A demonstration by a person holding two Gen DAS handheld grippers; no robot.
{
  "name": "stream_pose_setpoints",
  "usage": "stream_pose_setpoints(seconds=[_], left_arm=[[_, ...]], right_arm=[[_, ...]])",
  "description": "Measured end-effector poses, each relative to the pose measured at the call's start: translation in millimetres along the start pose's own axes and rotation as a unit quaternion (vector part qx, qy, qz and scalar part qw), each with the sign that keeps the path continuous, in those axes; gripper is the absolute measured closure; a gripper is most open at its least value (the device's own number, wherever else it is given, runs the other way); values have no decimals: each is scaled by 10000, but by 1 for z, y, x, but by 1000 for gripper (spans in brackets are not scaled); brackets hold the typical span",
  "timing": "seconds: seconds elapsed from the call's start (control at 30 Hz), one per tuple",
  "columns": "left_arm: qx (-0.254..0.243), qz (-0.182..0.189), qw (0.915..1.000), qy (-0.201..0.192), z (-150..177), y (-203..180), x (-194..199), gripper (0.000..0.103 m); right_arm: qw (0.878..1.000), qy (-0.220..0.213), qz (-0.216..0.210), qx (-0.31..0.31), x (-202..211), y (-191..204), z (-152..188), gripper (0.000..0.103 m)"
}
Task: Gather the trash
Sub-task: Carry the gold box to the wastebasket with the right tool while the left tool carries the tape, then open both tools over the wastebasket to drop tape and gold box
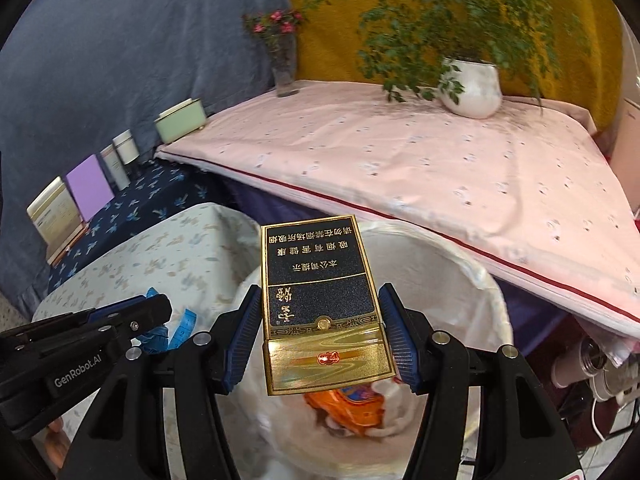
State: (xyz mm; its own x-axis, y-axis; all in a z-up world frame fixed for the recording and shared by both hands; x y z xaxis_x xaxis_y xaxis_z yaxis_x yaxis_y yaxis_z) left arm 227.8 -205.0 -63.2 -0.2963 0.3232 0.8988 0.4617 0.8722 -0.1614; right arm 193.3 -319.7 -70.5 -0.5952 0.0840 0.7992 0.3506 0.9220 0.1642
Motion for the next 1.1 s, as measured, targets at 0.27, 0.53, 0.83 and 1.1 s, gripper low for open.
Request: stream_pose_setpoints(seconds=[0.27, 0.53, 0.83, 1.1], left_arm=[[-274, 120, 9995, 54, -6, -37, -14, 79], [-314, 85, 9995, -62, -11, -48, -13, 59], [-255, 2, 9996, -99, -12, -40, -11, 59], [-206, -49, 9997, -96, -12, -33, -9, 59]], right_arm=[[9996, -19, 97, -256, 1, -40, 5, 46], [9991, -42, 106, -397, 1, -59, 7, 46], [9993, -28, 59, -364, -1, -55, 8, 45], [9995, -18, 53, -302, -2, -48, 7, 45]])
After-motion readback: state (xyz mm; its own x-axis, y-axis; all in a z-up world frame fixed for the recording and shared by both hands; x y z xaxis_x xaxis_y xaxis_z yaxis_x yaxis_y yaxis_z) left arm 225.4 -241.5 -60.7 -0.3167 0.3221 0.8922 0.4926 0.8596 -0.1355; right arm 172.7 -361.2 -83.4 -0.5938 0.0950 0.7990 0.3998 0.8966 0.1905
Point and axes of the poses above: each gripper's, at about its wrist camera, not at the fingertips, and x roughly against the way its jaws point, y to its left, z to its underside, the point moved 7 cm from there along -x, roughly the way its jaws point, and after that the axes turned 13 degrees about y, right-handed, at the moved point
